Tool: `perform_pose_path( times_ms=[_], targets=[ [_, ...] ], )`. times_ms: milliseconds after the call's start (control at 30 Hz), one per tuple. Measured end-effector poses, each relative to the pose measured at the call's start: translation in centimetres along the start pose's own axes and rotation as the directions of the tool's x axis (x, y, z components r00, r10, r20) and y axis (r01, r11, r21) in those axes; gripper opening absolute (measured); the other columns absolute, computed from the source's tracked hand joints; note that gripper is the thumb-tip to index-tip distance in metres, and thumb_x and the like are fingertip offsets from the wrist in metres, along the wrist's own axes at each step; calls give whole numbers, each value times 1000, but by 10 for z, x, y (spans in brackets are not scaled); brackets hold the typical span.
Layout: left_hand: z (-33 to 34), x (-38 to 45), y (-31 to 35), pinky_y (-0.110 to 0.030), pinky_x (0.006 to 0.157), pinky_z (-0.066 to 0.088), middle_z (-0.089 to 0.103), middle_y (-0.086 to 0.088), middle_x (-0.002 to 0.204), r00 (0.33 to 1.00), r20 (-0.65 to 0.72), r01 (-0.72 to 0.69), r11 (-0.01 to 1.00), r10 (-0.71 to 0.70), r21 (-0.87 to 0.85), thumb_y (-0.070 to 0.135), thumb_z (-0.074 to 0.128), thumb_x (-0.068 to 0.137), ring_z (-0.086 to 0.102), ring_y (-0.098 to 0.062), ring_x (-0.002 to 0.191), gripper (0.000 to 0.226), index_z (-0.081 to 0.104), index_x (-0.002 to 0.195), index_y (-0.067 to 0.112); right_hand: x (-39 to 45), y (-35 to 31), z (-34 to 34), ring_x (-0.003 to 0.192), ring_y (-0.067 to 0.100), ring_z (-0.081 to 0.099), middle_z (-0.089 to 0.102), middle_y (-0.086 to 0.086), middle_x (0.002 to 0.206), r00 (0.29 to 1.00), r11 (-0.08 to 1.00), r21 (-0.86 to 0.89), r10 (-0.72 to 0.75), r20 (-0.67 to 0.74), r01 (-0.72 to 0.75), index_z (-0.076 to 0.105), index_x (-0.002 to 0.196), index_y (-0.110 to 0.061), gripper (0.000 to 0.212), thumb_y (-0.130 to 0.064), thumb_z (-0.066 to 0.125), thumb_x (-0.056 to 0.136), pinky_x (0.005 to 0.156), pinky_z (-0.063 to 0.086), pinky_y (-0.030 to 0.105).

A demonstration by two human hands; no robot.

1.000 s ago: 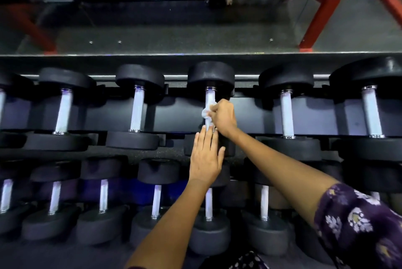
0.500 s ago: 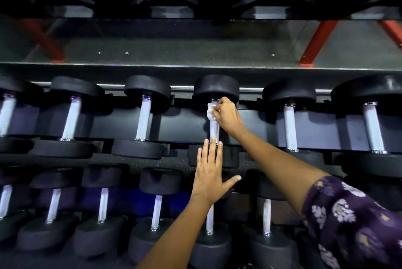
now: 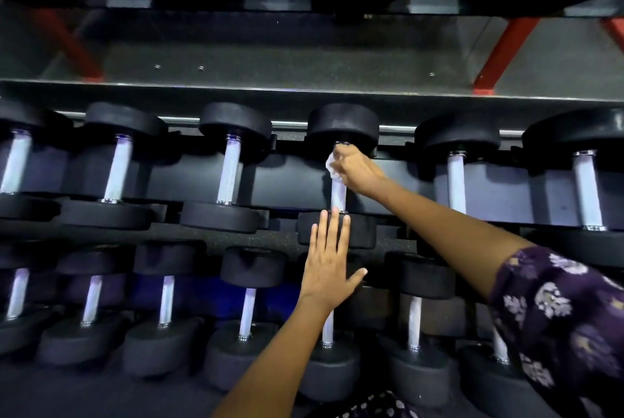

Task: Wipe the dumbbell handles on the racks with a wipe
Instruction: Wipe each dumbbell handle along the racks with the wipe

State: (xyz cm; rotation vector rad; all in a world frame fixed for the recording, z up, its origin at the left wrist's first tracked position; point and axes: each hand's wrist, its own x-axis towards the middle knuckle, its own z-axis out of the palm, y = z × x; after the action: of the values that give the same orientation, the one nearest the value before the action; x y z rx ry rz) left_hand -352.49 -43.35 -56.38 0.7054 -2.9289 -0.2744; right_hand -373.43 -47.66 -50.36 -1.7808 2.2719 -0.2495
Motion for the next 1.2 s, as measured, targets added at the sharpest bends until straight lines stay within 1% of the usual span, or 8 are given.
perform_pose_path(
  times_ms=[167,333,400,500,700,933,1100,1200],
  targets=[
    [0,0,2,-45,117,5,2,-17,160,1000,-1,18,1000,-18,23,60,66,75,-5,-33,147,122,-11,153,7,-14,-3,-2,106,27,46,52,7,116,910,925,-174,-273,313,337,64,115,-9,28,-12,48,93,80,40,32],
    [-2,0,2,-44,117,4,8,-21,159,1000,4,25,999,-26,24,56,69,75,-2,-32,147,120,-7,153,6,15,0,-12,111,25,44,56,4,116,937,841,-433,-222,270,325,63,109,-10,27,-10,39,95,89,40,32],
    [-3,0,2,-44,117,2,11,-21,159,1000,3,27,999,-27,25,55,70,74,-4,-32,147,122,-9,153,6,5,-5,5,115,25,47,61,4,115,897,813,-405,-297,328,418,65,106,-11,27,-13,40,95,96,34,32],
    [-3,0,2,-44,119,2,10,-20,159,1000,-21,17,999,-17,33,56,73,71,-11,-30,148,127,-11,152,6,-11,-3,18,113,26,55,64,9,113,787,821,-131,-469,400,556,66,101,-6,23,-3,51,85,103,26,32],
    [-4,-1,1,-45,120,2,8,-21,159,1000,5,24,999,-25,26,57,72,73,-6,-31,147,126,-12,152,7,8,10,2,136,13,32,45,-4,142,877,871,-262,-307,370,416,48,135,-17,49,1,41,90,114,9,28],
    [-7,0,3,-46,120,5,0,-16,159,999,34,35,998,-37,57,60,71,72,-19,-29,147,129,-16,151,8,-15,7,10,111,26,51,65,5,114,798,900,66,-413,439,430,67,107,-7,23,-8,54,88,95,38,32],
    [-8,-1,3,-43,118,-3,-3,-14,160,997,61,40,999,-41,25,60,70,72,-10,-31,147,128,-17,151,9,-7,16,-1,107,24,55,60,1,113,900,918,-144,-314,302,369,64,95,-15,22,-23,44,94,82,49,42],
    [-7,1,4,-44,117,1,5,-18,160,998,39,50,998,-51,26,59,72,69,-7,-32,148,128,-10,153,8,-4,6,5,119,28,48,53,6,131,919,936,-107,-298,260,334,65,110,-13,25,-18,46,94,92,46,44]
  ],
)
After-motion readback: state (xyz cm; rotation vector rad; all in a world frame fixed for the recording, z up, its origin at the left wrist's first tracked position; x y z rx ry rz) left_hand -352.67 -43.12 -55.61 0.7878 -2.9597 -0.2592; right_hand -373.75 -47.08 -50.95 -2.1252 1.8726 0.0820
